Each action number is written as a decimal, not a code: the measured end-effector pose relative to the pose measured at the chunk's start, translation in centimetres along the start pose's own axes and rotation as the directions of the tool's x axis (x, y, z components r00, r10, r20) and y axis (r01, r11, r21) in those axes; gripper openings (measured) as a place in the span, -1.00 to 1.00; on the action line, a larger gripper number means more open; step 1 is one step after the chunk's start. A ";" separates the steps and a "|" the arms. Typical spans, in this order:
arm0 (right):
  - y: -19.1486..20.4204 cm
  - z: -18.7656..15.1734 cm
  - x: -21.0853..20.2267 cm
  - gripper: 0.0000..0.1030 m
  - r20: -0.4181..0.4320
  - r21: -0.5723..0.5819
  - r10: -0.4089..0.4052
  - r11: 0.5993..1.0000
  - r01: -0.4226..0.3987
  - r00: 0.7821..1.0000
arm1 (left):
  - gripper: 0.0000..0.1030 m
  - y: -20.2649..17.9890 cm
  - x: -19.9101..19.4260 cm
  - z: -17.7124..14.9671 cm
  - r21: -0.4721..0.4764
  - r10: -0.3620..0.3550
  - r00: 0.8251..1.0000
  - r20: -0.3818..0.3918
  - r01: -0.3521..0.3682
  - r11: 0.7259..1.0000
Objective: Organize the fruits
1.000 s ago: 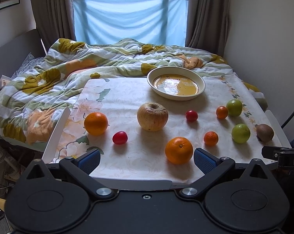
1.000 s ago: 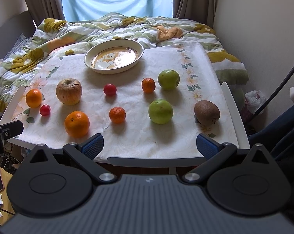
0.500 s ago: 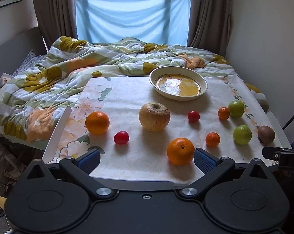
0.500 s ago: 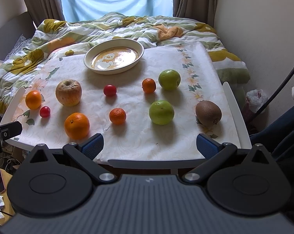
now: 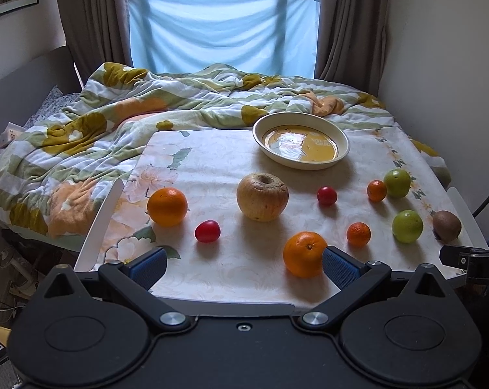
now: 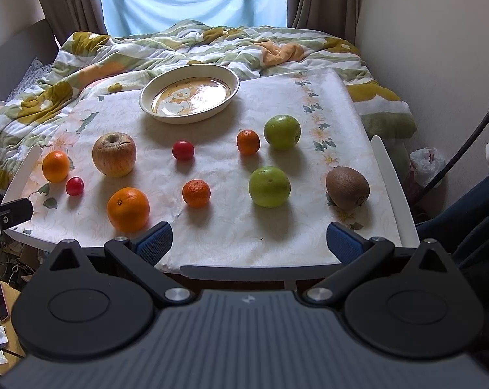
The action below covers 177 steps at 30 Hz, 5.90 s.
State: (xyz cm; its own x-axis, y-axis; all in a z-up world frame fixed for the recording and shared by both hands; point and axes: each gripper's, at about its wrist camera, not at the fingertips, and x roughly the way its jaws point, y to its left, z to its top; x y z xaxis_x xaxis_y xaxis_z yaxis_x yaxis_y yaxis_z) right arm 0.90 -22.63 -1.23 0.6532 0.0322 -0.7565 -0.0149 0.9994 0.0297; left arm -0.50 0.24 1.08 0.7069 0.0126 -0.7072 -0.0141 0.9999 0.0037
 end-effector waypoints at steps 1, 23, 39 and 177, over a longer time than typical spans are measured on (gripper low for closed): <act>0.0 0.0 0.0 1.00 0.001 0.001 0.000 1.000 0.000 1.000 | 1.00 0.0 0.0 0.0 0.002 0.000 1.000 0.001 0.000 1.000; -2.6 1.3 0.9 1.00 -0.013 0.021 0.034 0.999 -0.033 0.999 | 1.00 -3.3 1.8 0.9 0.016 -0.025 0.999 -0.034 0.025 1.000; -5.9 0.2 8.2 1.00 0.033 -0.095 0.112 0.990 -0.108 0.993 | 0.97 -6.7 8.9 -2.5 0.002 0.013 1.000 -0.008 -0.013 1.000; 4.6 23.3 28.8 0.32 -0.059 -0.395 0.208 0.893 -0.214 0.976 | 0.95 -1.3 26.6 20.2 0.177 -0.089 0.989 -0.121 0.110 0.978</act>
State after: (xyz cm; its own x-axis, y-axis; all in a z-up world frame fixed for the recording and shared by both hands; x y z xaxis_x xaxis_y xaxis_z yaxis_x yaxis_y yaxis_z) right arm 37.28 -17.27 -7.66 0.5903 0.2398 -0.7707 -0.4521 0.8892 -0.0696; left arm 32.64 -0.55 -3.44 0.6147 -0.0779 -0.7849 0.1890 0.9807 0.0507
